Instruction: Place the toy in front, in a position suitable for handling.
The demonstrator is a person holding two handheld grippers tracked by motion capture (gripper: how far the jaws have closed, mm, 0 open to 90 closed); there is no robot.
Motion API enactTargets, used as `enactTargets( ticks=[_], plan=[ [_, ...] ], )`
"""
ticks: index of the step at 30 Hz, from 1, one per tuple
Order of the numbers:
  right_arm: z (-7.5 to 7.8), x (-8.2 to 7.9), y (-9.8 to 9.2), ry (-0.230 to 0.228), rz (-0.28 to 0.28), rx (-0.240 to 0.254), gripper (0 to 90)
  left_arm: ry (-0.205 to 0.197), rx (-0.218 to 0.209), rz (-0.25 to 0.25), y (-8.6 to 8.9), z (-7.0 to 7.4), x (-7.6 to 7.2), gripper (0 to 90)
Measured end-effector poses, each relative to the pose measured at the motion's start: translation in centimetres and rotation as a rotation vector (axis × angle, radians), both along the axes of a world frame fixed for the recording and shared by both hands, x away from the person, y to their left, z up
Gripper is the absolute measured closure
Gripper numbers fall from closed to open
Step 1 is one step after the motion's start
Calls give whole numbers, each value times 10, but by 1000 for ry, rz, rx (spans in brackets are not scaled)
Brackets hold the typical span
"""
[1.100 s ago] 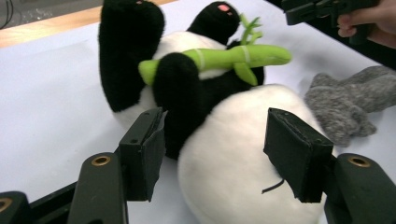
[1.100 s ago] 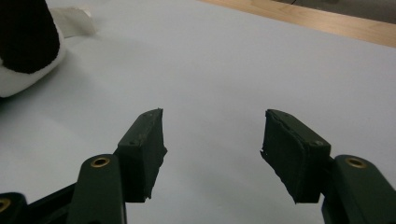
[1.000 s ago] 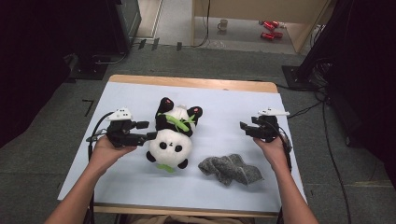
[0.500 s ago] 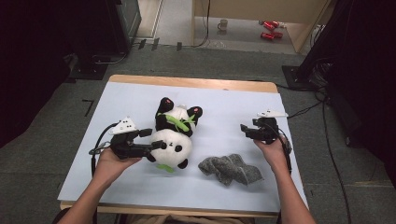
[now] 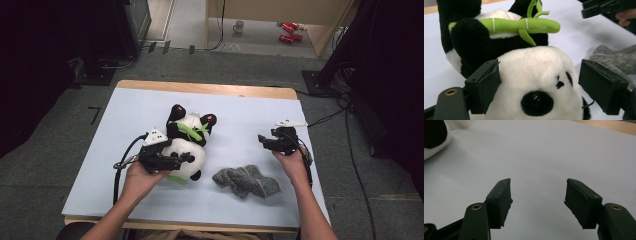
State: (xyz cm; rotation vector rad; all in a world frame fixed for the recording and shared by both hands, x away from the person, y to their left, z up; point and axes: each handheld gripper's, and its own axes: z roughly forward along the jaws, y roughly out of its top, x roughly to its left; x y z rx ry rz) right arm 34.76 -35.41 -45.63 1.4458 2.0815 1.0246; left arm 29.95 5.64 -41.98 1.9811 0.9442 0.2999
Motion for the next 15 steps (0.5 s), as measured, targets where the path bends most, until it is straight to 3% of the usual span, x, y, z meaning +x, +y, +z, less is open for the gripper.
enactTargets(
  ticks=[4, 6, 12, 15],
  plan=[
    [0, 0, 0, 3, -3, -1, 375, -18, 59, 39, -2, -10, 1, 98],
    [-1, 0, 0, 3, -3, -4, 375, -23, 59, 41, -2, -13, 1, 102],
    [-2, 1, 1, 13, -4, -14, 372, -39, 76, 10, -2, -17, 4, 232],
    [-2, 0, 0, 18, -1, -15, 372, -14, 58, -12, 2, -18, 8, 337]
  ],
)
